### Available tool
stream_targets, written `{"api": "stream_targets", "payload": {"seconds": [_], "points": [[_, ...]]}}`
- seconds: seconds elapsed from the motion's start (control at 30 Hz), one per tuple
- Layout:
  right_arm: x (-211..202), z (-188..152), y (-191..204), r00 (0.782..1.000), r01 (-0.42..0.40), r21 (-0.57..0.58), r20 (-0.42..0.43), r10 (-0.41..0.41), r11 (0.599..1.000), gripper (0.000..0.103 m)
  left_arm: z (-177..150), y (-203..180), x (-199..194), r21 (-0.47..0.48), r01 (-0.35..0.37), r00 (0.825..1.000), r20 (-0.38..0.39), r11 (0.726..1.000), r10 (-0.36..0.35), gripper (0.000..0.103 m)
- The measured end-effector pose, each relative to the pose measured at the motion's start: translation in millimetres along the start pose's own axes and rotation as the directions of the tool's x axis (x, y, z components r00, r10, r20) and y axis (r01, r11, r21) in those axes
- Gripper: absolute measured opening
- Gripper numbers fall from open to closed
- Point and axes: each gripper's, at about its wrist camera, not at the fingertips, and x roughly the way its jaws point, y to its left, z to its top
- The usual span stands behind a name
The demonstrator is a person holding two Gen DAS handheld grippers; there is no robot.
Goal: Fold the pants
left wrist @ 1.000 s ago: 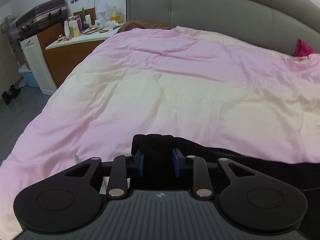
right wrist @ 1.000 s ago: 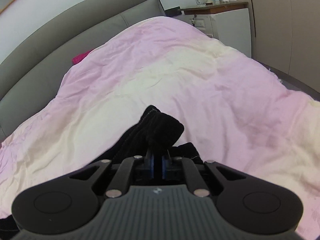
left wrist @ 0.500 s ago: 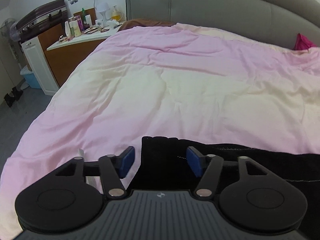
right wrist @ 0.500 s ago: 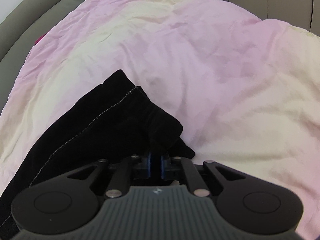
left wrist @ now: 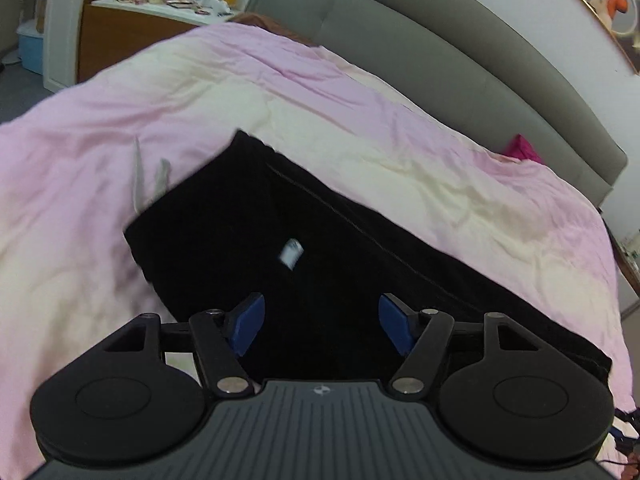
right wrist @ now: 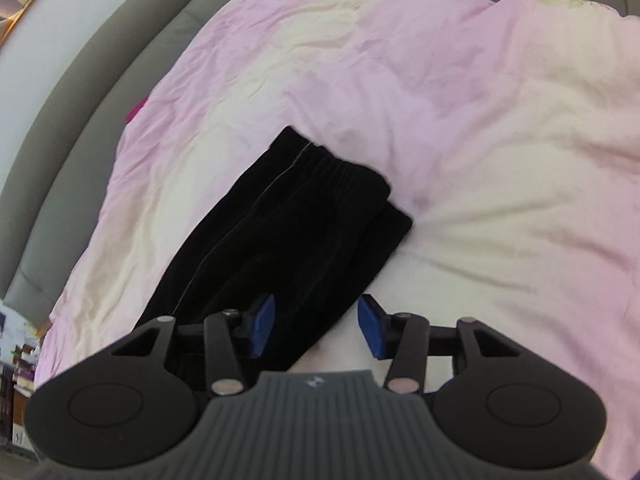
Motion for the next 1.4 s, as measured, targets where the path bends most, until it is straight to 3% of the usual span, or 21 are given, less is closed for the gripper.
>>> {"api": "stream_targets", "payload": {"seconds": [0.1, 0.23, 0.37, 0.47, 0.53, 0.57, 0.6, 0.73, 0.83, 0.97, 1.0, 1.07, 1.23, 1.3, 1.4], "points": [[-16.7, -34.7, 28.0, 0.997, -0.066, -0.121, -0.053, 0.06, 0.991, 0.043, -43.9, -23.5, -1.9, 0.042, 0.053, 0.997, -0.063, 0.998, -0.05, 0.076], [-33.2, -92.9, 71.0, 0.983, -0.152, -0.269, -0.143, 0.117, 0.951, 0.043, -92.0, -51.8, 7.8, 0.025, 0.138, 0.984, -0.114, 0.99, -0.134, 0.077], [-33.1, -156.9, 111.4, 0.972, -0.182, -0.416, -0.212, 0.099, 0.891, 0.043, -130.9, -95.4, 29.8, 0.216, 0.105, 0.985, -0.158, 0.971, -0.071, 0.077], [-29.3, -202.6, 132.9, 0.959, -0.218, -0.453, -0.264, 0.103, 0.865, 0.043, -150.3, -122.9, 41.9, 0.332, 0.037, 0.994, -0.105, 0.943, -0.002, 0.077], [-28.8, -227.8, 146.3, 0.95, -0.243, -0.473, -0.294, 0.108, 0.847, 0.043, -160.4, -136.6, 52.8, 0.396, -0.025, 0.995, -0.083, 0.918, 0.063, 0.065], [-29.3, -239.3, 152.6, 0.945, -0.255, -0.483, -0.307, 0.111, 0.838, 0.043, -165.0, -143.6, 58.8, 0.433, -0.057, 0.992, -0.075, 0.9, 0.099, 0.034], [-29.7, -248.9, 158.2, 0.942, -0.264, -0.492, -0.318, 0.111, 0.83, 0.043, -167.9, -149.1, 64.4, 0.468, -0.097, 0.988, -0.061, 0.878, 0.141, 0.02], [-30.3, -277.3, 178.5, 0.928, -0.297, -0.546, -0.358, 0.103, 0.783, 0.043, -174.1, -151.8, 61.3, 0.52, -0.117, 0.989, -0.021, 0.846, 0.149, 0.01], [-26.4, -287.9, 192.1, 0.921, -0.322, -0.618, -0.379, 0.087, 0.717, 0.043, -178.1, -129.3, 72.0, 0.468, -0.068, 0.98, -0.134, 0.881, 0.147, 0.009], [-7.5, -283.0, 219.8, 0.913, -0.351, -0.691, -0.402, 0.068, 0.632, 0.043, -172.5, -119.5, 69.1, 0.45, -0.004, 0.969, -0.218, 0.893, 0.114, 0.009], [-4.9, -282.7, 227.3, 0.913, -0.355, -0.71, -0.402, 0.064, 0.608, 0.043, -166.5, -115.4, 67.8, 0.425, 0.024, 0.96, -0.262, 0.905, 0.097, 0.0], [1.5, -279.2, 244.4, 0.916, -0.359, -0.746, -0.397, 0.058, 0.561, 0.043, -156.0, -103.5, 62.1, 0.374, 0.08, 0.94, -0.336, 0.924, 0.054, 0.0], [16.7, -268.4, 284.6, 0.922, -0.366, -0.812, -0.381, 0.063, 0.454, 0.043, -109.0, -76.5, 28.0, 0.391, 0.098, 0.97, -0.243, 0.915, 0.0, 0.011], [28.9, -264.2, 303.6, 0.928, -0.363, -0.843, -0.366, 0.071, 0.397, 0.044, -79.3, -68.4, 22.9, 0.421, 0.082, 0.984, -0.18, 0.903, -0.005, 0.021], [53.5, -261.0, 332.1, 0.936, -0.351, -0.88, -0.345, 0.077, 0.322, 0.047, -29.7, -54.0, 31.7, 0.477, 0.0, 0.996, -0.076, 0.879, 0.041, 0.046]]}}
